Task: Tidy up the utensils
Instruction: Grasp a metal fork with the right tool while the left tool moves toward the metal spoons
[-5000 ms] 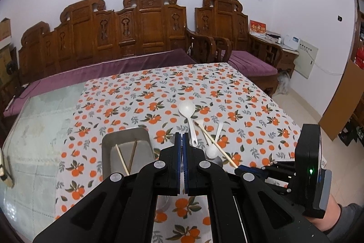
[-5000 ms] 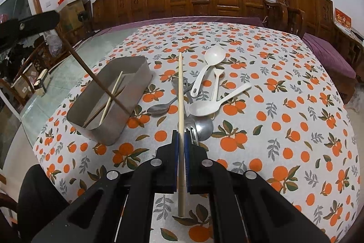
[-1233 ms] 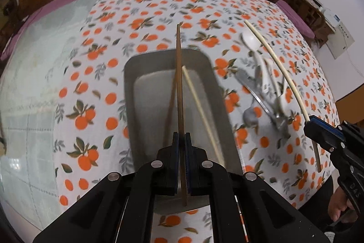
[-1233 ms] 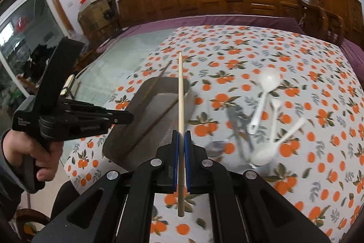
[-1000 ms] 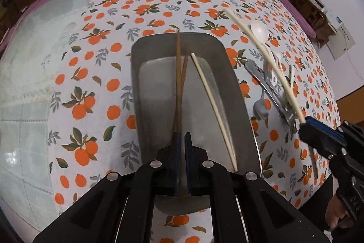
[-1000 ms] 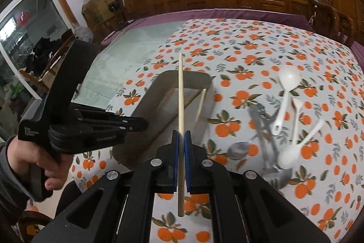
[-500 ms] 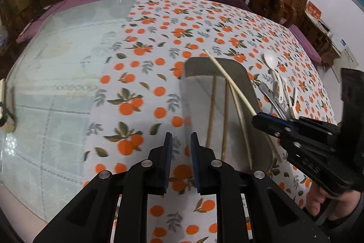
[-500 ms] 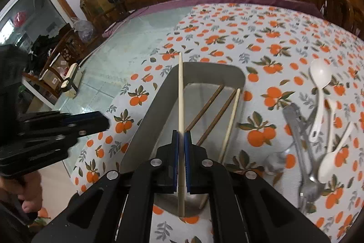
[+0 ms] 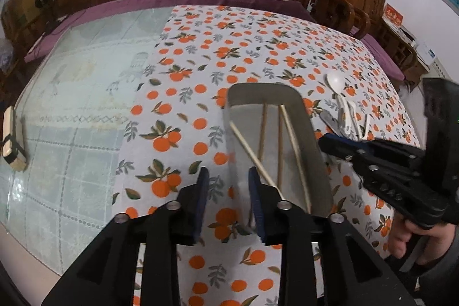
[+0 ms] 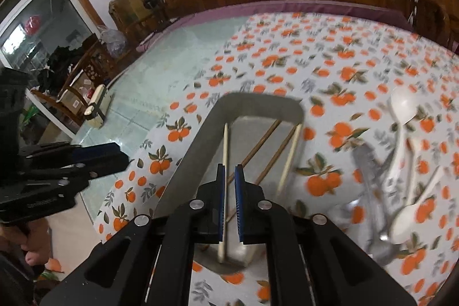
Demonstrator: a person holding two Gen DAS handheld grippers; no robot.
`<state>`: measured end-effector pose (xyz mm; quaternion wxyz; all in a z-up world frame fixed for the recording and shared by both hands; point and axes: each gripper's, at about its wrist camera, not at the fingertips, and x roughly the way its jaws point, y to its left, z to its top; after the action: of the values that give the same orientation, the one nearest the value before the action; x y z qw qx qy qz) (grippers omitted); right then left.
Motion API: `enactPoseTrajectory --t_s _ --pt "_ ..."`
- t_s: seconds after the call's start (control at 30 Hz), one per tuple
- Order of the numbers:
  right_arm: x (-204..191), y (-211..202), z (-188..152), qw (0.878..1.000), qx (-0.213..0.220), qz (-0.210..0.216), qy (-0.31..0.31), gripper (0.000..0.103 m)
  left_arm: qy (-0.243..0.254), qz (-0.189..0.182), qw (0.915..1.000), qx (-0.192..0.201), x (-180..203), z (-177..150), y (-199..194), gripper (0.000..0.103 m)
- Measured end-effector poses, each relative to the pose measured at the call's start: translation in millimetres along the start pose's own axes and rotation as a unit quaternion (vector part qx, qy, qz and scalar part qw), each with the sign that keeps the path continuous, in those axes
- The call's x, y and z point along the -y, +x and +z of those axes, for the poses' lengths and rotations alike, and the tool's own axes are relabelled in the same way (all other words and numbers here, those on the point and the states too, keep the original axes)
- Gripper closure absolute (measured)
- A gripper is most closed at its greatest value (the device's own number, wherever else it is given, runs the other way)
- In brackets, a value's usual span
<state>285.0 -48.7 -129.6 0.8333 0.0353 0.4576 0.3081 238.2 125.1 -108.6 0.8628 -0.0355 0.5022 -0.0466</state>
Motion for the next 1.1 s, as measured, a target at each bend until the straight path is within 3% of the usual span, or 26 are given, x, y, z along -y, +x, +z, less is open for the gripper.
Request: enactPoseTrajectory --t_s 0.1,0.2,0.23,0.43,0.57,0.63,0.73,0.87,1.1 --pt "15 -28 -6 1.000 0.013 -0.020 -0.009 0.093 0.007 -0.009 0.9999 0.003 15 1 2 0.071" --pt "36 -56 -21 0.999 0.019 -0.047 -0.016 0.089 0.020 -0.018 0.9996 0.011 37 0 4 0.058" --pt "43 -64 -26 0.998 0.019 -0.055 -0.015 0.085 0.026 -0.024 0.9993 0.014 46 -1 5 0.058" --pt "95 -95 -64 0.995 0.006 -0.101 0.011 0.085 0.048 -0.062 0.9969 0.009 95 -2 21 0.058" --pt "114 -101 -83 0.994 0.000 -0.106 0.030 0.085 0.068 -0.073 0.9950 0.001 124 1 39 0.058" --pt "119 -102 -88 0.994 -0.003 -0.101 0.039 0.084 0.081 -0.076 0.9938 -0.004 139 3 47 0.058" --pt "122 -96 -94 0.995 -0.007 -0.088 0.041 0.075 0.089 -0.077 0.9930 -0.012 152 5 58 0.058" --pt "118 -78 -92 0.997 -0.013 -0.068 0.032 0.074 0.097 -0.073 0.9925 -0.017 159 3 62 0.058" --pt "98 -35 -86 0.996 -0.030 -0.080 -0.037 0.073 0.088 -0.068 0.9935 -0.025 152 -5 62 0.058"
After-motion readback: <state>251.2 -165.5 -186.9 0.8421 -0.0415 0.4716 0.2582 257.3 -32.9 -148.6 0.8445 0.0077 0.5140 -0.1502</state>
